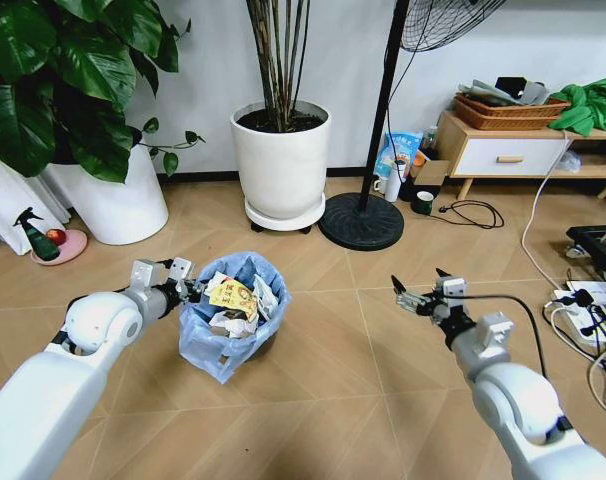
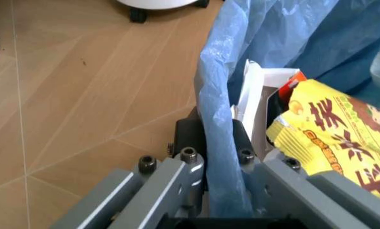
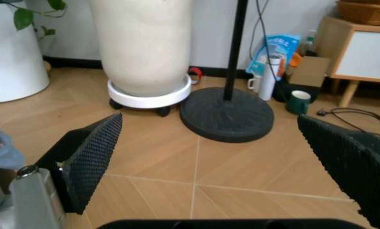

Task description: Pick up the trash bin and place the garbage on the floor into it.

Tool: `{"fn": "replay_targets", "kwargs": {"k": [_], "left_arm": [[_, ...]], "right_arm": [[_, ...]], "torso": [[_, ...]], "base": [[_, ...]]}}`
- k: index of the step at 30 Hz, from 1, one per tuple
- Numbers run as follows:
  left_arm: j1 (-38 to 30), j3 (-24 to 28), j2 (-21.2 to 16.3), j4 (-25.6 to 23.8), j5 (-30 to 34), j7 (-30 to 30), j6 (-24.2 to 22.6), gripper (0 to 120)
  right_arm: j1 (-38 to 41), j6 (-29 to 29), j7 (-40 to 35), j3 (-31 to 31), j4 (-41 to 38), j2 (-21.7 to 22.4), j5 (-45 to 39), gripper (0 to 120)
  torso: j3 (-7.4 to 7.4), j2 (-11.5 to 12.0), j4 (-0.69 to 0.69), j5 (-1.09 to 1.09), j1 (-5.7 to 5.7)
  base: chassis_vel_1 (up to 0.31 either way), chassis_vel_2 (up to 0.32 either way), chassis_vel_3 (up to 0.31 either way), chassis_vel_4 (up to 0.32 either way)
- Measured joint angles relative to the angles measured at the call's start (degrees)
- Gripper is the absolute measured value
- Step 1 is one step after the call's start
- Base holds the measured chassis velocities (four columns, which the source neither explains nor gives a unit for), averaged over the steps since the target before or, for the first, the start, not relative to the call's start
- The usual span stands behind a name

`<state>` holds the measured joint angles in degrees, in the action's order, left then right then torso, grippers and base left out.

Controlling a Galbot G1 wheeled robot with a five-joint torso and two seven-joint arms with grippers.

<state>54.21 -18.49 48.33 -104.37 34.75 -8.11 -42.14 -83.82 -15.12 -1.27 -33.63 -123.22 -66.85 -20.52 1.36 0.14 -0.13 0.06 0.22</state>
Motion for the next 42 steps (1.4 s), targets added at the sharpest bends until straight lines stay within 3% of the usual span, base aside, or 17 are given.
{"fn": "replay_targets", "kwargs": {"k": [10, 42], "left_arm": [[1.01, -0.52, 0.56, -1.32, -0.41, 0.13, 0.0, 0], [0.24, 0.12, 1.42, -1.05, -0.07, 0.52, 0.0, 0]], "right_arm": [[-3.36, 0.94, 0.48, -1.49, -2.34, -3.78, 3.7, 100], [-3.11, 1.99, 1.59, 1.14, -1.23, -4.49, 7.21, 100]], "torso": [[0.0, 0.0, 0.0, -0.01, 0.0], [0.01, 0.0, 0.0, -0.01, 0.01]], "base": [[0.0, 0.0, 0.0, 0.0], [0.059, 0.055, -0.056, -0.06]]}}
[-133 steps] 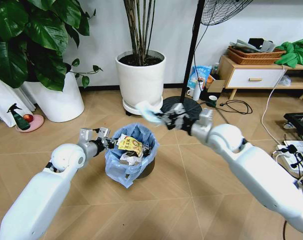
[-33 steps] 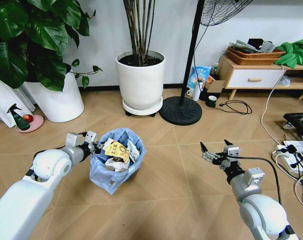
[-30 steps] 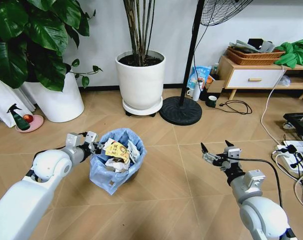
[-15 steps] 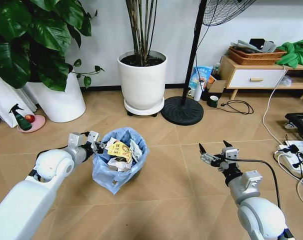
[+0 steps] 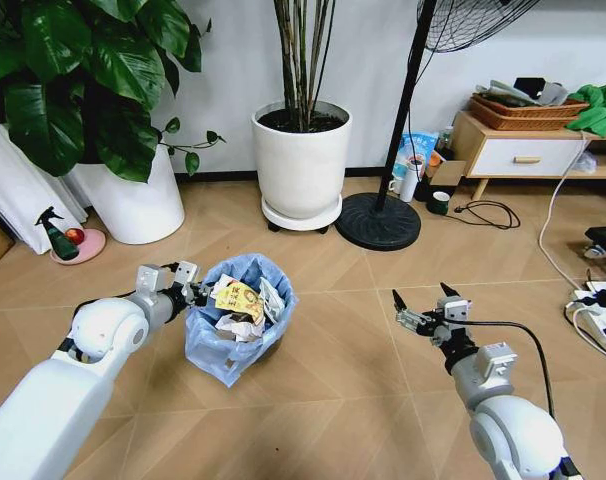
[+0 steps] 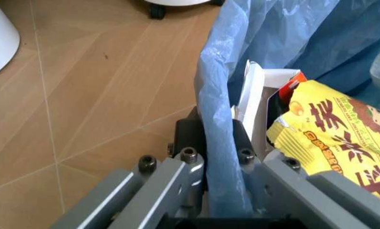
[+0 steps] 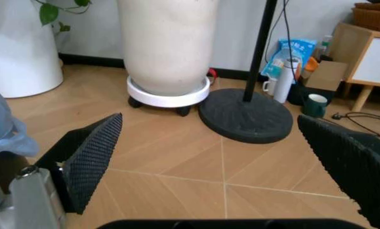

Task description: Pick up the trash bin and place the garbage on the floor into it.

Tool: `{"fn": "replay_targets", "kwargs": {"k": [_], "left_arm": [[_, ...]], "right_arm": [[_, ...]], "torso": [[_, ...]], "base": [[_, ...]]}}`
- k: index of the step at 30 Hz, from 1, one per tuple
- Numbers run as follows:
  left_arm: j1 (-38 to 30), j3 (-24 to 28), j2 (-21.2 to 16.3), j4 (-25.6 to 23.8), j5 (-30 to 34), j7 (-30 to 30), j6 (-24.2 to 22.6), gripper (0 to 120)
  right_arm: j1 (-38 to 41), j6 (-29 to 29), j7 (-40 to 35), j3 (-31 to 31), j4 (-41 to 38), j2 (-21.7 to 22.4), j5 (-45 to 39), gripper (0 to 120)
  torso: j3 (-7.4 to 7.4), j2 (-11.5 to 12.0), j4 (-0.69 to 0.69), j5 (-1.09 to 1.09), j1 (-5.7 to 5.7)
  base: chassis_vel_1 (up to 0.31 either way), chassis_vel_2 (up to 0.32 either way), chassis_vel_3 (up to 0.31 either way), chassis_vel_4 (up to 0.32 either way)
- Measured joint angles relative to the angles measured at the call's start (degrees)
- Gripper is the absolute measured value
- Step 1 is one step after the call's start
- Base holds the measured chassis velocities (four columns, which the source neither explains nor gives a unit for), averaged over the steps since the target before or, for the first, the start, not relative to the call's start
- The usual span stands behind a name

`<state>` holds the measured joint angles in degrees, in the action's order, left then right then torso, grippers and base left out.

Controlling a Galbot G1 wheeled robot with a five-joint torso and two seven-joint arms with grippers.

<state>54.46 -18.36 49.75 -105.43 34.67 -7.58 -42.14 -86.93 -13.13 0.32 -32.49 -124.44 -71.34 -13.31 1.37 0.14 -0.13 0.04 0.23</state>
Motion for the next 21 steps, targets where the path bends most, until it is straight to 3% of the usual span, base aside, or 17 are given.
{"fn": "replay_targets", "kwargs": {"k": [21], "left_arm": [[0.05, -0.02, 0.46, -0.49, 0.08, 0.14, 0.0, 0]], "right_arm": [[-0.5, 0.4, 0.51, 0.76, 0.01, -0.1, 1.0, 100]], "torso": [[0.0, 0.01, 0.01, 0.0, 0.0]], "base": [[0.089, 0.092, -0.093, -0.095]]}}
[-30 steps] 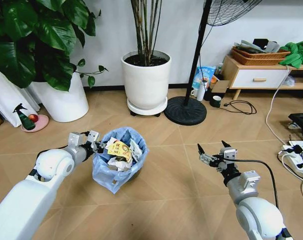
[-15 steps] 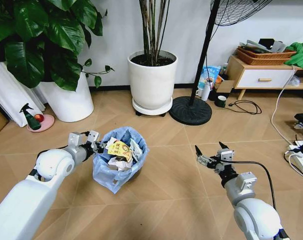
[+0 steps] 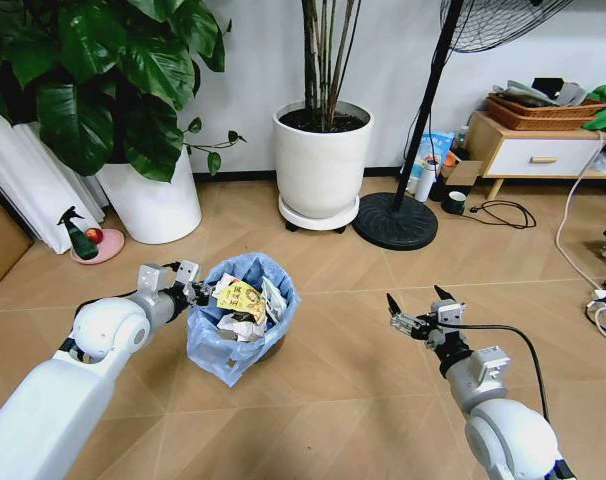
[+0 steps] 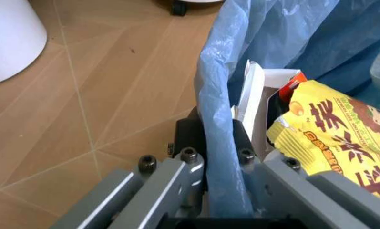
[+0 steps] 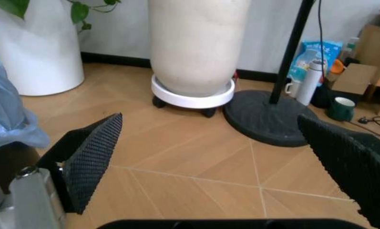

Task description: Pick up the trash bin and place the garbage on the floor into it.

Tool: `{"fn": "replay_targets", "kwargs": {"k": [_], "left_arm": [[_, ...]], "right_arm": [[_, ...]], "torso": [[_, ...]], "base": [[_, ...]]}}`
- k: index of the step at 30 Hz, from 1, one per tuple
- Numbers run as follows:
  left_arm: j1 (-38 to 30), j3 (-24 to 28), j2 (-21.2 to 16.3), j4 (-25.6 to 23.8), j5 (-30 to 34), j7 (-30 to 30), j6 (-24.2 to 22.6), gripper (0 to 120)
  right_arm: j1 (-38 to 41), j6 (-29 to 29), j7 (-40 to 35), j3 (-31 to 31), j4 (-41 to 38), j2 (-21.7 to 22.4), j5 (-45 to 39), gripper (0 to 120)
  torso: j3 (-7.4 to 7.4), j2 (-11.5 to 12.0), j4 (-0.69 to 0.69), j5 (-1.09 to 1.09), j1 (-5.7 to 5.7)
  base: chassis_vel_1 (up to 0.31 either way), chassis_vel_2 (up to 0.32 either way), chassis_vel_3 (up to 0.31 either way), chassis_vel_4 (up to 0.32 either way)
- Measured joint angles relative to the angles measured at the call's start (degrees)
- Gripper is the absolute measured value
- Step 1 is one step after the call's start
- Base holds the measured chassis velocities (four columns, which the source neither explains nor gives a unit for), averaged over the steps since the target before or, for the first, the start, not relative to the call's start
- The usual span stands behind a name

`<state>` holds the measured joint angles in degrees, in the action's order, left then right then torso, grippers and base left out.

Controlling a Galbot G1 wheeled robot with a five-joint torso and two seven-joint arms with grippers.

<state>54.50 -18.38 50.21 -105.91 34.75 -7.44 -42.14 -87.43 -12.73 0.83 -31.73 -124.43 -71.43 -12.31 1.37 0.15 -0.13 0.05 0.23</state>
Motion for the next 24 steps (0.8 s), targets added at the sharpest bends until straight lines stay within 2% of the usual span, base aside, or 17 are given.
{"fn": "replay_targets", "kwargs": {"k": [24], "left_arm": [[0.15, -0.01, 0.75, -0.11, -0.04, 0.09, 0.0, 0]], "right_arm": [[-0.18, 0.4, 0.76, 1.06, 0.41, -0.23, 1.4, 100]], "torso": [[0.0, 0.0, 0.0, 0.01, 0.0]], "base": [[0.102, 0.106, -0.105, -0.108]]}}
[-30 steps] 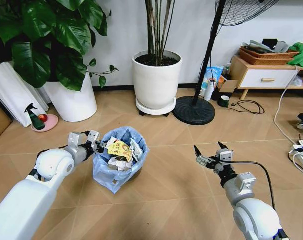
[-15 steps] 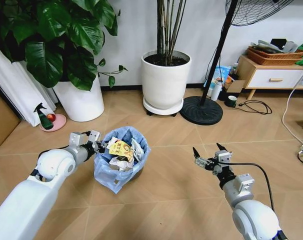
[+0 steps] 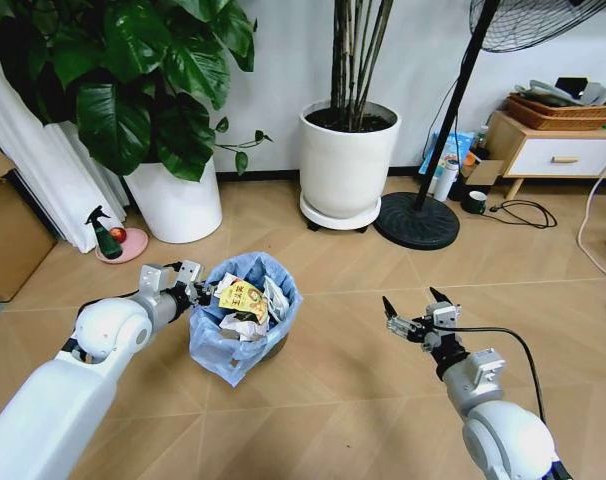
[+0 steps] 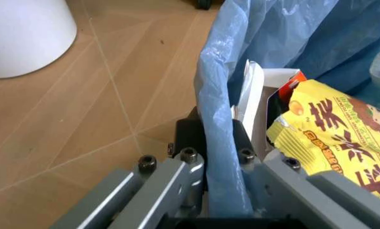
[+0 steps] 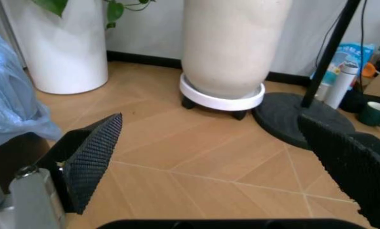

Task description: Pick up the trash bin and place the garbage on the floor into it.

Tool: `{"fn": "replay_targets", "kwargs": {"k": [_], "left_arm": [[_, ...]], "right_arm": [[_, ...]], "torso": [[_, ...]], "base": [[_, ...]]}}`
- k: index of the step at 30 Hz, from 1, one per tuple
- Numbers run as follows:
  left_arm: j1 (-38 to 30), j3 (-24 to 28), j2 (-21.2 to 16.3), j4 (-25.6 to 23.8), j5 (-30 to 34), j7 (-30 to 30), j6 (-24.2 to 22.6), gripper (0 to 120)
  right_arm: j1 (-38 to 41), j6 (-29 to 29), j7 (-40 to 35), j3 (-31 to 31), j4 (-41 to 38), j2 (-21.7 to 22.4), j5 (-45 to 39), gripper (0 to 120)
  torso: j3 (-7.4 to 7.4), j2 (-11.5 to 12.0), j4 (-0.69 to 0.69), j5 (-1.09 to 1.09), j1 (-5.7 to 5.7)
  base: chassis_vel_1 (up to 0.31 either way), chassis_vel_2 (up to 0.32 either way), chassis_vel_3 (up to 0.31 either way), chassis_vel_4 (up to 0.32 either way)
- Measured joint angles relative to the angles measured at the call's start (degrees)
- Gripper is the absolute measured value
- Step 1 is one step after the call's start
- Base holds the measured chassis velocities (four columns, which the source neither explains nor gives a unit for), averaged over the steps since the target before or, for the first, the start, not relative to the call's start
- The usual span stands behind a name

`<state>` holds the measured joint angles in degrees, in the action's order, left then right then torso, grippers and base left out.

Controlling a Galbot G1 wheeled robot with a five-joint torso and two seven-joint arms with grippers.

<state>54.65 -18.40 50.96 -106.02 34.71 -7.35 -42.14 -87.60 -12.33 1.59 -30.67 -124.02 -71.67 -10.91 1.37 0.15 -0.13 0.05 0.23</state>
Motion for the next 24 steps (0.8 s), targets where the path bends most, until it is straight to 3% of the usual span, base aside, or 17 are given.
{"fn": "replay_targets", "kwargs": {"k": [24], "left_arm": [[-0.2, -0.16, 0.24, 0.19, -0.03, 0.0, 0.0, 0]], "right_arm": [[0.65, -0.07, -0.05, 1.22, 0.52, 1.01, -0.11, 100]], "torso": [[0.0, 0.0, 0.01, 0.0, 0.0]], "base": [[0.137, 0.125, -0.136, -0.134]]}}
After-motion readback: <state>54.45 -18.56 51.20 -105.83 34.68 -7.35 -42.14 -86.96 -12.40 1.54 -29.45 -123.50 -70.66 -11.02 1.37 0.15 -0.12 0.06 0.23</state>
